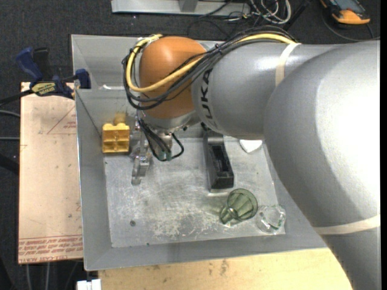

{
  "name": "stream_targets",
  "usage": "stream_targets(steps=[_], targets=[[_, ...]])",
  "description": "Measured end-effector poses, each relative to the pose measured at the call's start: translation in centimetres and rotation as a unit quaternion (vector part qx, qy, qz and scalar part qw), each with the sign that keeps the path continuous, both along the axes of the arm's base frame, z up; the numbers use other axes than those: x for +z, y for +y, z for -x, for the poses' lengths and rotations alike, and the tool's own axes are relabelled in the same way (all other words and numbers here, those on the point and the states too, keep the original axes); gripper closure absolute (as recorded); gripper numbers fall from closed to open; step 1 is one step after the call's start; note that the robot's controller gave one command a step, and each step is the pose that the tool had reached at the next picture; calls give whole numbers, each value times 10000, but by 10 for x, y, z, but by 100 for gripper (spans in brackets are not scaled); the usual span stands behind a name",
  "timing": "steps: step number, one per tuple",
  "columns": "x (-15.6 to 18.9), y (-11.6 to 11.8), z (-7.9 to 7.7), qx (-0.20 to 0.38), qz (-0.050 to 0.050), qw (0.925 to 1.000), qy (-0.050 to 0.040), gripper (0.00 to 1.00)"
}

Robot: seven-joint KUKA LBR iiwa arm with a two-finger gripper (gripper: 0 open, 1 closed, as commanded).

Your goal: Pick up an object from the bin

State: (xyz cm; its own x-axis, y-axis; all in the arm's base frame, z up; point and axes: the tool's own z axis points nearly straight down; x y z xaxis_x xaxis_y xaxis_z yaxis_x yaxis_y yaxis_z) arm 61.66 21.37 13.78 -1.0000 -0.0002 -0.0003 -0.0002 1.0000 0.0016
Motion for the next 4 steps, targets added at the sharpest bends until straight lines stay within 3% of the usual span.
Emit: stream_targets(steps=[1,2,3,4], targets=[[-66,-37,-35,159,-26,9999,-56,0],[-59,-31,-27,190,-2,9998,-9,0],[-63,-34,-36,153,-18,9999,-6,0],[-58,-30,-28,192,-3,9998,-5,0]])
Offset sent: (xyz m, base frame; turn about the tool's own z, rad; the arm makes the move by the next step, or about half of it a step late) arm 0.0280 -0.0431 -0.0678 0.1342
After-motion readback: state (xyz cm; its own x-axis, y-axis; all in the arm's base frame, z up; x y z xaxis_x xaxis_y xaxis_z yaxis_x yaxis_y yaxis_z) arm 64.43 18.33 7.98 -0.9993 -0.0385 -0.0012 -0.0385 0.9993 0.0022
